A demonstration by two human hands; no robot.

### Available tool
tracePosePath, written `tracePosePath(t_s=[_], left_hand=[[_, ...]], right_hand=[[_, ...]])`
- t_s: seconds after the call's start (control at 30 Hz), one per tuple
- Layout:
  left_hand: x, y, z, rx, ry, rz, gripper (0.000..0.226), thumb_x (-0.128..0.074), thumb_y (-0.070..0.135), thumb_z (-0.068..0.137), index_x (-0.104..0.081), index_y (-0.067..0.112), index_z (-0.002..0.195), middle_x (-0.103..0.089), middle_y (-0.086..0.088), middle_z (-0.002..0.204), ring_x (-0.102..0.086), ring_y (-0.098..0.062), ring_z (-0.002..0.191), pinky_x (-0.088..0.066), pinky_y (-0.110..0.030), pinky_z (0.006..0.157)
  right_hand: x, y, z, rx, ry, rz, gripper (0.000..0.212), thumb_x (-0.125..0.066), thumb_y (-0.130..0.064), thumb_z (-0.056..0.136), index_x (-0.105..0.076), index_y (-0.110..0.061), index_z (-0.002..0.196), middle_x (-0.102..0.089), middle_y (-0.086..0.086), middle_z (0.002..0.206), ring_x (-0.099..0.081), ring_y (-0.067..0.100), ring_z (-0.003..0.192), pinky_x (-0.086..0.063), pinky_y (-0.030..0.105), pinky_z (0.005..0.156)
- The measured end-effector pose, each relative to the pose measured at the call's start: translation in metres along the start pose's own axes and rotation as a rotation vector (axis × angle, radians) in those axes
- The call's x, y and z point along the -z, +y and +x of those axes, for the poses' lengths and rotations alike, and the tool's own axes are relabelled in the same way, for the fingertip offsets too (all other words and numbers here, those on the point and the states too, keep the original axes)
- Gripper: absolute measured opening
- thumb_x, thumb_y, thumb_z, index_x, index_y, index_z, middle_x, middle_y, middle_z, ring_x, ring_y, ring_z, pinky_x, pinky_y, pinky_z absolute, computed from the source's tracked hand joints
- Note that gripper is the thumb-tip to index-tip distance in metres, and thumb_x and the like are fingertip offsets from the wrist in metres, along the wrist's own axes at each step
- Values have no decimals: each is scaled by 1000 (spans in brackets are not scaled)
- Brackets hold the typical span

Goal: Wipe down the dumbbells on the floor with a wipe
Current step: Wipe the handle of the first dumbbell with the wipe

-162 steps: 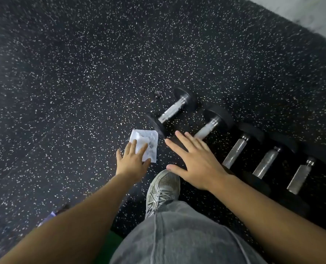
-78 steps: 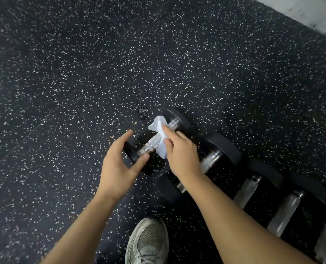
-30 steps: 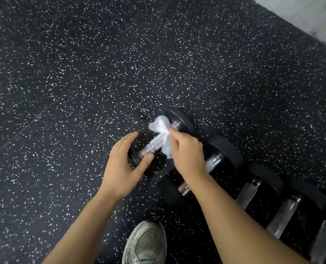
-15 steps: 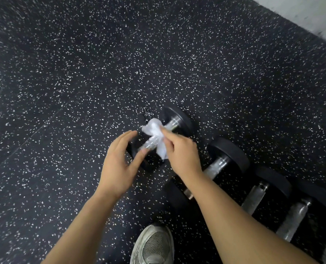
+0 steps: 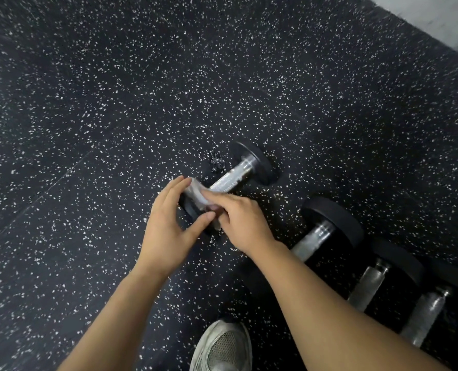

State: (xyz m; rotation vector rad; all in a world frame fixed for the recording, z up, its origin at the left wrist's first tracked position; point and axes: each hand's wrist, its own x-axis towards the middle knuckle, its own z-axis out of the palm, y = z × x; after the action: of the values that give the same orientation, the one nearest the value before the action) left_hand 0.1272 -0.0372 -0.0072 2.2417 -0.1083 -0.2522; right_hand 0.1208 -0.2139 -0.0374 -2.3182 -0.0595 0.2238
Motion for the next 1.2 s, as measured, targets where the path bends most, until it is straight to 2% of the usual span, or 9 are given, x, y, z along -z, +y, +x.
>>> tracePosePath(t_s=[0.1,0.23,0.4,0.53,0.67,0.77,0.93,1.07,1.2], left_hand=[[0,-2,0,5,18,-19,76,-74,52,84,-49,25,150,-48,8,156,-43,-10,145,-36,-38,121],[-1,-3,-1,4,10,-17,78,-71,57,82,-48,27,150,-46,10,157,-40,-8,147,-32,-32,123],[-4,-5,-1,-29,35,-31,73,-79,45,85,-51,23,148,-47,5,157,-40,-9,148,-34,-38,123],[-3,-3,-2,-22,24,-50,78,-70,58,82,-50,22,148,-47,5,157,-40,-8,147,-34,-34,122],[-5,-4,-4,-20,27,-49,80,-70,59,81,-50,22,149,-46,6,158,-37,-7,149,-32,-32,123],[-6,-4,-6,-19,22,-24,79,-71,58,82,-49,25,150,-44,8,159,-35,-7,151,-28,-30,125],[-6,-2,-7,-23,14,-8,81,-73,57,81,-49,23,150,-44,7,159,-34,-8,151,-28,-33,125],[-7,-5,-9,-45,9,-1,83,-80,51,79,-48,23,151,-44,8,159,-34,-6,151,-28,-31,125],[-6,-7,-11,-41,9,-39,81,-79,49,82,-46,23,152,-43,8,160,-32,-6,153,-28,-35,126]], right_hand=[[8,4,5,-107,215,-32,46,-60,-20,103,-56,-37,146,-77,0,113,-71,17,93,-61,38,86],[17,1,16,-332,416,-97,44,-53,-20,107,-55,-40,147,-76,7,112,-71,26,97,-58,42,88],[2,-4,5,-178,218,-26,53,-54,-9,104,-53,-39,148,-69,-2,134,-69,20,113,-57,40,98],[-1,1,-4,-53,-3,123,58,-51,2,100,-60,-34,144,-67,-6,136,-66,13,116,-55,36,101],[9,-6,-13,-115,183,282,28,-60,-23,101,-75,-23,125,-71,-11,115,-68,7,97,-58,26,79],[19,-4,-21,-160,385,163,22,-62,-33,100,-78,-23,110,-68,-11,96,-64,9,77,-53,31,69],[23,-8,-19,-229,321,89,39,-73,-17,92,-54,-31,123,-71,-9,99,-63,12,85,-43,27,74],[13,-13,-6,-161,338,122,27,-76,-14,91,-68,-25,114,-71,-11,110,-67,11,94,-56,35,86],[2,-16,0,-107,391,79,23,-71,-22,98,-77,-19,120,-68,-11,121,-66,5,107,-46,9,94]])
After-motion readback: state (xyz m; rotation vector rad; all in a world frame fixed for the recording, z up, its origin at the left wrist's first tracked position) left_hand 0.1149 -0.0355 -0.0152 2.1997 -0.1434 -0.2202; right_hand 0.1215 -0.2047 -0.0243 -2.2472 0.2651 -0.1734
